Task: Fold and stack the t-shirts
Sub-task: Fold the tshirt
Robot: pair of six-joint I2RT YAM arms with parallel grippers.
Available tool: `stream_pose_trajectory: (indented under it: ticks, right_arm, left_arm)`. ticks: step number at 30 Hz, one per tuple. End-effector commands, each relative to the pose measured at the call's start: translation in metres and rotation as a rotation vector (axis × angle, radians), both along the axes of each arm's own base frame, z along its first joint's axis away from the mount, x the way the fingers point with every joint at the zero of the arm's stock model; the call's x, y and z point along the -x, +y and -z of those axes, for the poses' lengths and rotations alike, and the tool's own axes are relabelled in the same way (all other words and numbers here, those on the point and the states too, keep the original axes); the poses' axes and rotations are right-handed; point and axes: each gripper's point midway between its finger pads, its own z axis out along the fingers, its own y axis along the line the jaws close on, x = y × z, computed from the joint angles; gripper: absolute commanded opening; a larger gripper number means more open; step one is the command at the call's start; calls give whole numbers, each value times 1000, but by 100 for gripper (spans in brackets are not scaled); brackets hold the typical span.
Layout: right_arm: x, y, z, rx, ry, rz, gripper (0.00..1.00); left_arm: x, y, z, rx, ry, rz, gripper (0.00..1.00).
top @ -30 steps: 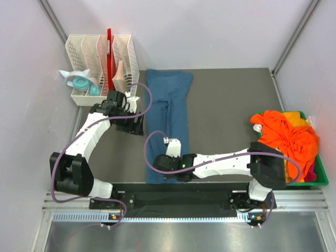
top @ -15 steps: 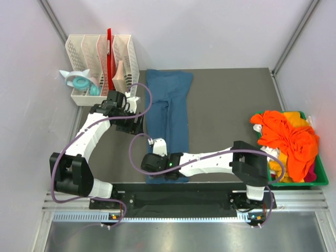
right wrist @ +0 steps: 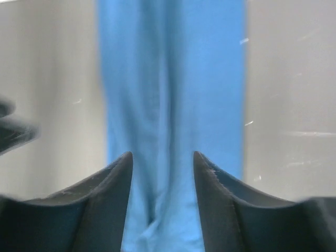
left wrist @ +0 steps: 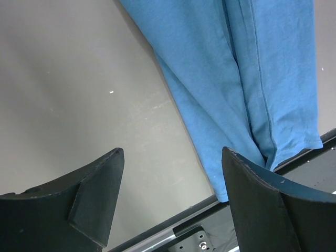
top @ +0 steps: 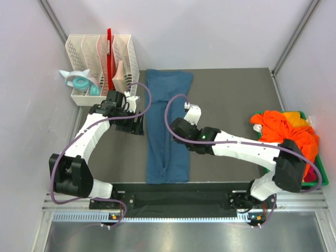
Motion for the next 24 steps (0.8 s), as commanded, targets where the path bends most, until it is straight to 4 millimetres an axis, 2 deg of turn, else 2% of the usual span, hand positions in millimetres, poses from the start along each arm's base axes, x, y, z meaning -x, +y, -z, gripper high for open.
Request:
stream_pose_trajectory:
  ticks: [1,3,4,9,12,17,24]
  right_arm:
    - [-21,-9,42,140,61,-10,23]
    - [-28,0,63,205,96,-31,10]
    - [-31,3,69,223,107,-36,0]
    - [-45,26,90,259,125,-55,0]
    - [-52,30,98,269,141,-60,0]
    - [-57,39,103,267,144,-89,0]
    - [-59,64,107,207,153,-174,0]
  left_arm:
    - [-8,-2,-10,14,-61,-2,80]
    - [-9,-2,-9,11,-60,-4,79]
    - [-9,-1,-9,8,-59,-5,79]
    - [-9,0,-11,2,-64,-9,79]
    - [-9,2,-11,-3,-66,-13,79]
    - [-7,3,-9,-9,-64,-16,79]
    - [-8,2,-8,-4,-64,-15,79]
